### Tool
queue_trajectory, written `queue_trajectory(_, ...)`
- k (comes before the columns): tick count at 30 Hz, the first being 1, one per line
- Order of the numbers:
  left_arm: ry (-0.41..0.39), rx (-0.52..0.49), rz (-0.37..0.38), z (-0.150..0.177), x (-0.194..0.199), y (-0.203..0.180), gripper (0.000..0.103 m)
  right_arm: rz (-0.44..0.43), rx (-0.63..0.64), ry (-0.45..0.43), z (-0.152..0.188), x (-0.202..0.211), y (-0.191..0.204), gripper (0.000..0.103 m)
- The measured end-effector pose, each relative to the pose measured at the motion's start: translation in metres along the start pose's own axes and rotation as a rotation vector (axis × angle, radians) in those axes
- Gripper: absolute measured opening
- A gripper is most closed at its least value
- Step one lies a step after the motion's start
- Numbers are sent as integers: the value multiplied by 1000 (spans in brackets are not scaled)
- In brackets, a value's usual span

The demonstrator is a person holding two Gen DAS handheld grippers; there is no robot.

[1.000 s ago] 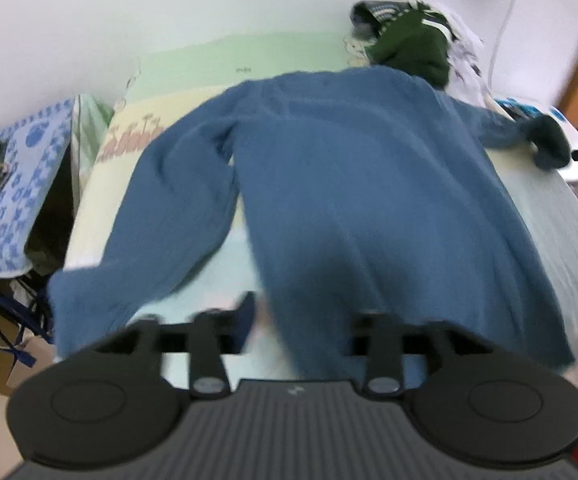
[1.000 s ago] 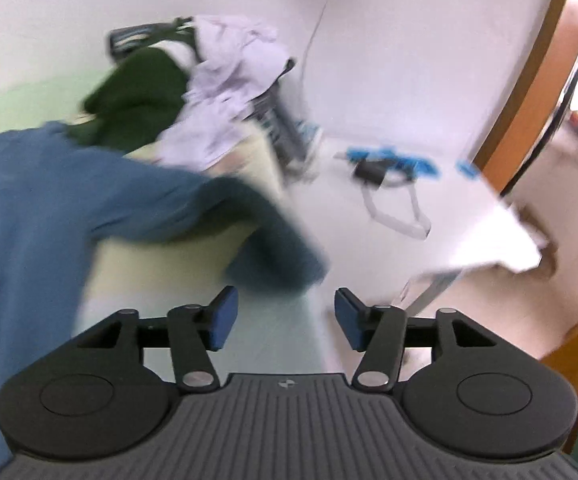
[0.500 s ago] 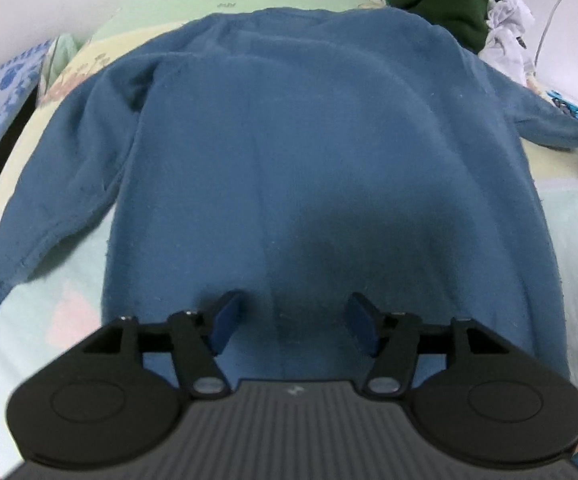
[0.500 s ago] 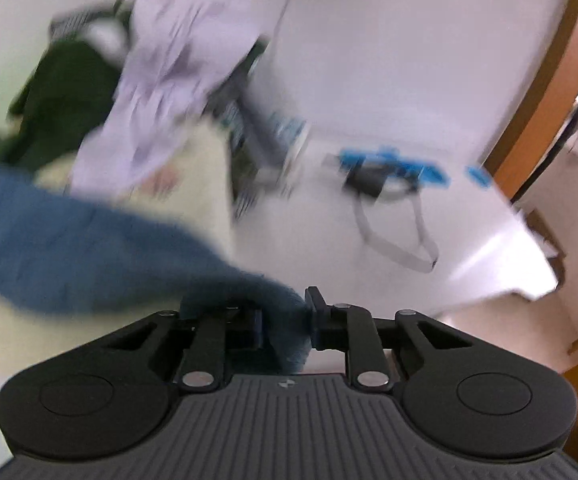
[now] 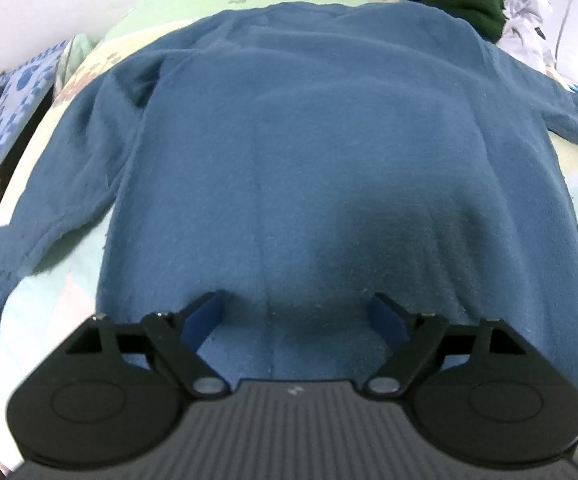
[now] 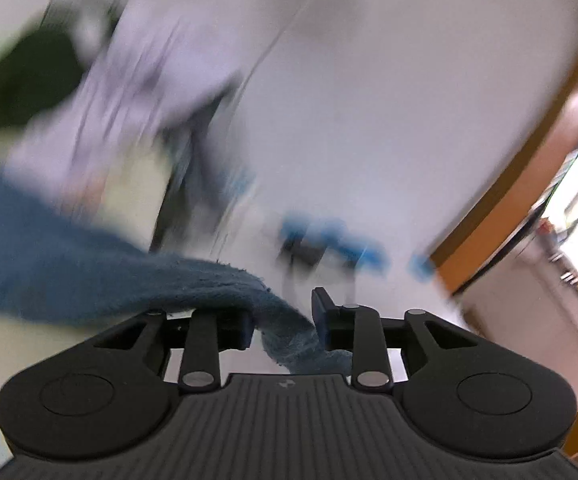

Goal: Fold clothes

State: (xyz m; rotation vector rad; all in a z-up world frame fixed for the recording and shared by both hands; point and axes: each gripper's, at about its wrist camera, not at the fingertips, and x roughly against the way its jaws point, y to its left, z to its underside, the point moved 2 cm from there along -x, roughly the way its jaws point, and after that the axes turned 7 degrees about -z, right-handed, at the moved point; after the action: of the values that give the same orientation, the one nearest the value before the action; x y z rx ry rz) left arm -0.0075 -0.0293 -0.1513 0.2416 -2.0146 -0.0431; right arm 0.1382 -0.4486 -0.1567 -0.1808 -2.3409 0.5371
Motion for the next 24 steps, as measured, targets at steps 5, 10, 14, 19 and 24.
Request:
queue_trajectory(5,-3,-14,-9,-1,-1,-4,86,5,113,131,45,-3,0,64)
queue_trajectory(10,-1,-36,-5,-7,-8,-6,91,-21,-16,74,45,10,-29,63)
queue_trajectory(14,-5,-62,0,-12,-10,-11,92,14,-238,101,29,-5,-61,67)
queue_trajectory(19,-11,-71,8,-12,-12,-14,96,81,58,216,49,-30,-46,51)
queue_trajectory(24,-9,-56,17,-12,-13,-13,98,164,-159,319,74,-31,-86,42)
